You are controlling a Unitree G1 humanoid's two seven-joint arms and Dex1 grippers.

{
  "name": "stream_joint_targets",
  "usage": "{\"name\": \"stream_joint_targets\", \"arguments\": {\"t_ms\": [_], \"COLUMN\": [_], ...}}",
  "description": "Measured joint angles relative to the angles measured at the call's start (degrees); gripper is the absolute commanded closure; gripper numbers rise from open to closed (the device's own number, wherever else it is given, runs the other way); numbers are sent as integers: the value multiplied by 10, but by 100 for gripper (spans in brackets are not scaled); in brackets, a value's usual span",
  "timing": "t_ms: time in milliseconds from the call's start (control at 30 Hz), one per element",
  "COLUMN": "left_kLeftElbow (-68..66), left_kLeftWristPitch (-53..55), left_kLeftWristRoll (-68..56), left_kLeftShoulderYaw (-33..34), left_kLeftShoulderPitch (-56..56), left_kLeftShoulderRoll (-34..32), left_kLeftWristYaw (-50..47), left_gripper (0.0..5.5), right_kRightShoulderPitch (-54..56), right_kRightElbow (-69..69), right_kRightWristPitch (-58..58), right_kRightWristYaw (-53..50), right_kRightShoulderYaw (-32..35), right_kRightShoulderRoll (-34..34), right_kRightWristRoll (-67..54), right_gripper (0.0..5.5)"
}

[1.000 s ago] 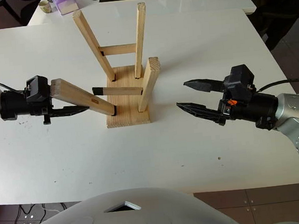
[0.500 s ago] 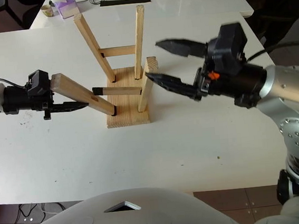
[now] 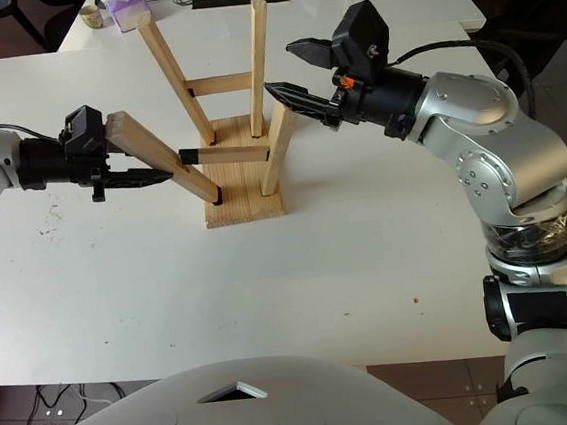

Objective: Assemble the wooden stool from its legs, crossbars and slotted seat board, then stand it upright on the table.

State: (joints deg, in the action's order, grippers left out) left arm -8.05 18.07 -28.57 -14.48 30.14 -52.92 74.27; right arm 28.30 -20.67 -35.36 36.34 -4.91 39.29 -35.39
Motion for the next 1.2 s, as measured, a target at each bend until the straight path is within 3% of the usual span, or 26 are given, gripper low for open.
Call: {"name": "stream_joint_targets", "arguments": {"t_ms": [500, 633, 800, 933, 1100, 1200], "left_kLeftElbow": [-85, -87, -80, -72, -49, -35], "left_kLeftWristPitch": [-7, -8, -12, -12, 0, 11], "left_kLeftWristRoll": [41, 55, 58, 60, 60, 62], "left_kLeftShoulderYaw": [-33, -39, -39, -39, -39, -39], "left_kLeftShoulderPitch": [72, 72, 71, 69, 62, 61], "left_kLeftShoulderRoll": [44, 60, 63, 63, 62, 61], "left_kLeftWristYaw": [30, 22, 12, 7, -4, -6], "left_gripper": [347, 347, 347, 347, 347, 347], "right_kRightShoulderPitch": [24, 14, 21, 94, 131, 123], "right_kRightElbow": [41, 36, 10, -49, -113, -118], "right_kRightWristPitch": [44, 27, -14, -33, -26, -7], "right_kRightWristYaw": [55, 52, -40, -159, -248, -297], "right_kRightShoulderYaw": [-27, -42, -11, 30, -15, -50], "right_kRightShoulderRoll": [-3, -33, -97, -177, -239, -286], "right_kRightWristRoll": [48, 48, 42, 39, 100, 151], "right_gripper": [257, 257, 257, 257, 257, 299]}}
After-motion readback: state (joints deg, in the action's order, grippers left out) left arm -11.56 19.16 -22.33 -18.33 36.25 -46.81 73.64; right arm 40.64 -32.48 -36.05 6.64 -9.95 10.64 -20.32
